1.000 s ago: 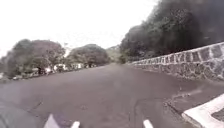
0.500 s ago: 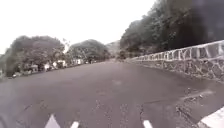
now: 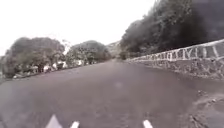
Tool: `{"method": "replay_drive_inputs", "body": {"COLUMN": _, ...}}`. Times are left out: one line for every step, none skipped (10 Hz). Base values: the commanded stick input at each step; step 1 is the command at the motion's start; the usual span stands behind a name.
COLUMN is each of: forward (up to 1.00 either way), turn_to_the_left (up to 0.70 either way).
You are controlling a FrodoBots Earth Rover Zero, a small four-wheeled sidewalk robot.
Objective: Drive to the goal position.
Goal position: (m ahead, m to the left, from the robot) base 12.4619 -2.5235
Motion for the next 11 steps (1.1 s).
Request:
{"method": "replay_drive_inputs", "body": {"forward": 0.5, "turn_to_the_left": -0.5}}
{"method": "replay_drive_inputs", "body": {"forward": 0.5, "turn_to_the_left": -0.5}}
{"method": "replay_drive_inputs", "body": {"forward": 0.5, "turn_to_the_left": -0.5}}
{"method": "replay_drive_inputs", "body": {"forward": 0.5, "turn_to_the_left": -0.19}}
{"method": "replay_drive_inputs", "body": {"forward": 0.5, "turn_to_the_left": 0.0}}
{"method": "replay_drive_inputs", "body": {"forward": 0.5, "turn_to_the_left": 0.0}}
{"method": "replay_drive_inputs", "body": {"forward": 0.5, "turn_to_the_left": 0.0}}
{"method": "replay_drive_inputs", "body": {"forward": 0.5, "turn_to_the_left": 0.0}}
{"method": "replay_drive_inputs", "body": {"forward": 0.5, "turn_to_the_left": 0.0}}
{"method": "replay_drive_inputs", "body": {"forward": 0.5, "turn_to_the_left": 0.0}}
{"method": "replay_drive_inputs", "body": {"forward": 0.5, "turn_to_the_left": 0.0}}
